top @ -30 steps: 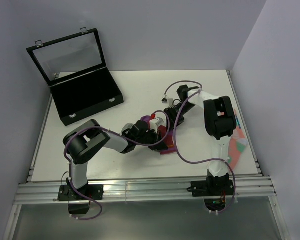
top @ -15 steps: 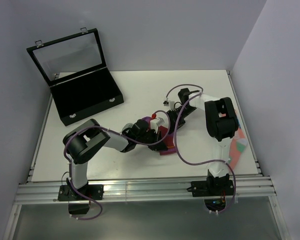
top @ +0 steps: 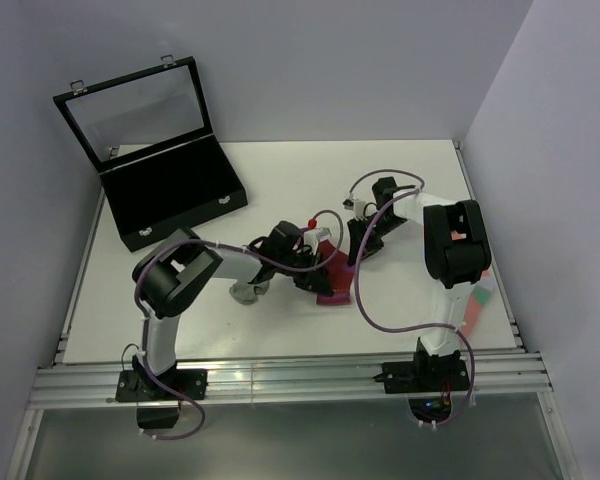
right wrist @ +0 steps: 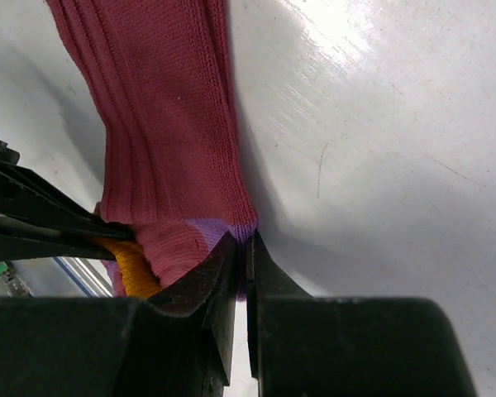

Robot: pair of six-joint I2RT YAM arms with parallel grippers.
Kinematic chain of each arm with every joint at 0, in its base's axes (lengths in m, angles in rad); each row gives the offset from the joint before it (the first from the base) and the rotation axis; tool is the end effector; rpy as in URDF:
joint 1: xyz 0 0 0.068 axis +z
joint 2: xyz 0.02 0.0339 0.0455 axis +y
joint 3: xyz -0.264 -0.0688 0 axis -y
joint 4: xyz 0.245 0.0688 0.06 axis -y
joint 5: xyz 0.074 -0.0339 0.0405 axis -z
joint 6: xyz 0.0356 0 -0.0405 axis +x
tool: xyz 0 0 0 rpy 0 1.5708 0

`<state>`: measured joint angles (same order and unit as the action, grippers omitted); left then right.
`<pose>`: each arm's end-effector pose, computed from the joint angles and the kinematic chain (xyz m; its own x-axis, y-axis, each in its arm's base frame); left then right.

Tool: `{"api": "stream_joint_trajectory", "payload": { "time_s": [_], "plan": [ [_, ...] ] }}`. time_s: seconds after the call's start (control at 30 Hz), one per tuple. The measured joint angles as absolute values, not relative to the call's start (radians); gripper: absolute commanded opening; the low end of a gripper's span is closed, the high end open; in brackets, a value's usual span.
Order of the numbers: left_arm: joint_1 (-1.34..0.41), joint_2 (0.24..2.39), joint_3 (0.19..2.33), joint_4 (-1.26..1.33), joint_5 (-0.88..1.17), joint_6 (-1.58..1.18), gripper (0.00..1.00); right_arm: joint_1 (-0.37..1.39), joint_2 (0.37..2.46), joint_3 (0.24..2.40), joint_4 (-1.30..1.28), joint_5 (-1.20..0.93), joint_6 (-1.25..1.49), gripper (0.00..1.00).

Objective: Roll the socks
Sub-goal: Roll the sock at the center of the board.

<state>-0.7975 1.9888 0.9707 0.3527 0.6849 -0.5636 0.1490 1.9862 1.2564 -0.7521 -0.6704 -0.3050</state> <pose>0.2540 -0.2925 0.1150 -0.8463 0.2747 -0.4564 0.5320 0.3923 -0.7504 0.3509 0.0750 0.1349 -0.8882 -0.3713 -0.2705 -0.4588 0.6869 0.5636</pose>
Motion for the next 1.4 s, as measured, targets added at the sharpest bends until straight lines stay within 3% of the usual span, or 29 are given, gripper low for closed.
{"api": "stream_joint_trajectory", "payload": {
  "time_s": [0.13,0.27,0.4,0.77,1.07,1.4],
  "plan": [
    [-0.794,2.008,1.029,0.260,0.706,-0.554,0.00,0.149,1.986,1.258,-0.748,-0.673,-0.303,0.14],
    [-0.794,2.027,1.094,0.154,0.711,-0.547,0.01,0.149,1.987,1.275,-0.744,-0.673,-0.307,0.37],
    [-0.793,2.053,1.159,0.054,0.719,-0.559,0.00,0.147,1.978,1.290,-0.714,-0.670,-0.313,0.48],
    [-0.778,2.102,1.229,-0.060,0.770,-0.653,0.00,0.121,1.701,1.131,-0.604,-0.646,-0.362,0.49],
    [-0.751,2.148,1.274,-0.146,0.845,-0.701,0.00,0.131,1.486,0.982,-0.617,-0.675,-0.590,0.48],
    [-0.734,2.185,1.320,-0.254,0.898,-0.701,0.00,0.397,1.171,0.688,-0.544,-0.594,-0.778,0.54]
  ]
}}
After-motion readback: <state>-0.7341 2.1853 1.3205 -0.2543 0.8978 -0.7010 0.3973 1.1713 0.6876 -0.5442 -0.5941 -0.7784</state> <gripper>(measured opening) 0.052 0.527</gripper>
